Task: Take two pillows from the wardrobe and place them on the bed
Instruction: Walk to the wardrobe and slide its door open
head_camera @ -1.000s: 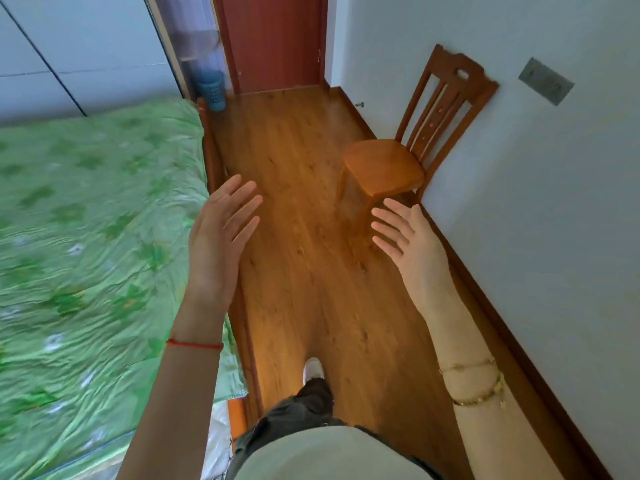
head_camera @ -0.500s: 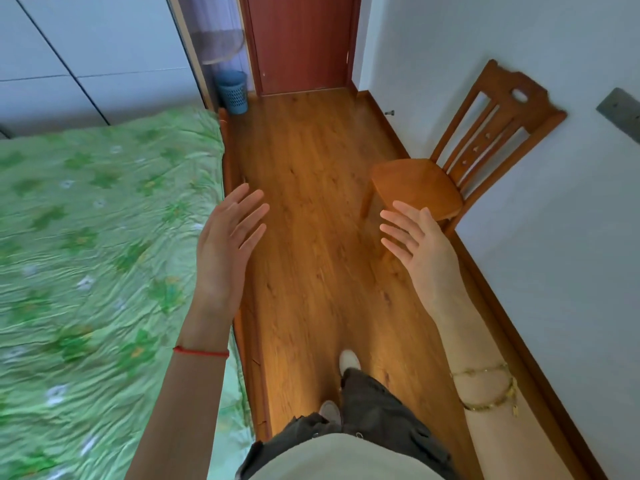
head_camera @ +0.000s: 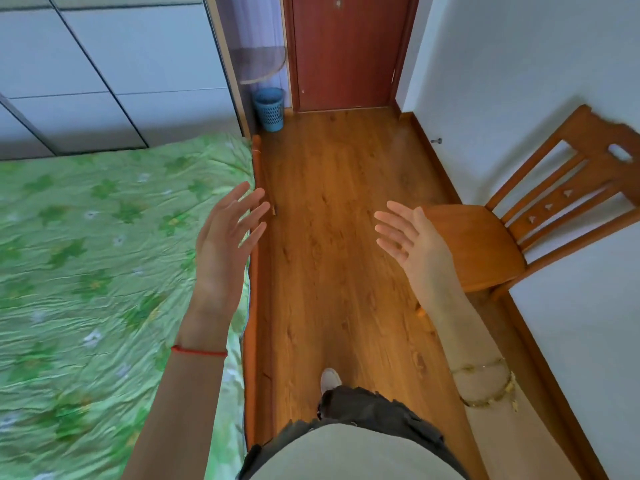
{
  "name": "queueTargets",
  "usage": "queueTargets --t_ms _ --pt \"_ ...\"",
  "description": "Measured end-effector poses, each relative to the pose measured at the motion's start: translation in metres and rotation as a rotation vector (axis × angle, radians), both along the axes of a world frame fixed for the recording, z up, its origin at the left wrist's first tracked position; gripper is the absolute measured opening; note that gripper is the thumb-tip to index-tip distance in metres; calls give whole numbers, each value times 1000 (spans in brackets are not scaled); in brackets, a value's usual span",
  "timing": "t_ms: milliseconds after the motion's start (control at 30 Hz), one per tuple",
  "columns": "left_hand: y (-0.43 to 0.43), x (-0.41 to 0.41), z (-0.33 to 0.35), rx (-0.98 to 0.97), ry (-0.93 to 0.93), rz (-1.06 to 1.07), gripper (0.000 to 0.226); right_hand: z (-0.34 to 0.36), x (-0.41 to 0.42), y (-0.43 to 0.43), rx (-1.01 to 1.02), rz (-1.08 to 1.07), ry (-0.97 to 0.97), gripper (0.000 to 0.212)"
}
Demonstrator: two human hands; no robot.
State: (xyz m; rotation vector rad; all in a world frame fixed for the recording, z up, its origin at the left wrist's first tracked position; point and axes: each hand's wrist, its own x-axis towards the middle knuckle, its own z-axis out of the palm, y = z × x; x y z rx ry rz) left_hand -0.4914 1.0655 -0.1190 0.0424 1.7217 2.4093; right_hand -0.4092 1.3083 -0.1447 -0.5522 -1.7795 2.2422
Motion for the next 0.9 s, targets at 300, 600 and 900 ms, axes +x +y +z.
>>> queueTargets --t_ms 300,600,900 --pt "16 -151 9 36 -19 80 38 11 -164 12 28 77 6 43" --pt "16 -310 1 43 -56 82 37 3 -312 12 63 22 -38 44" --pt "25 -429 -5 49 -87 72 37 0 -420 22 66 3 -59 45"
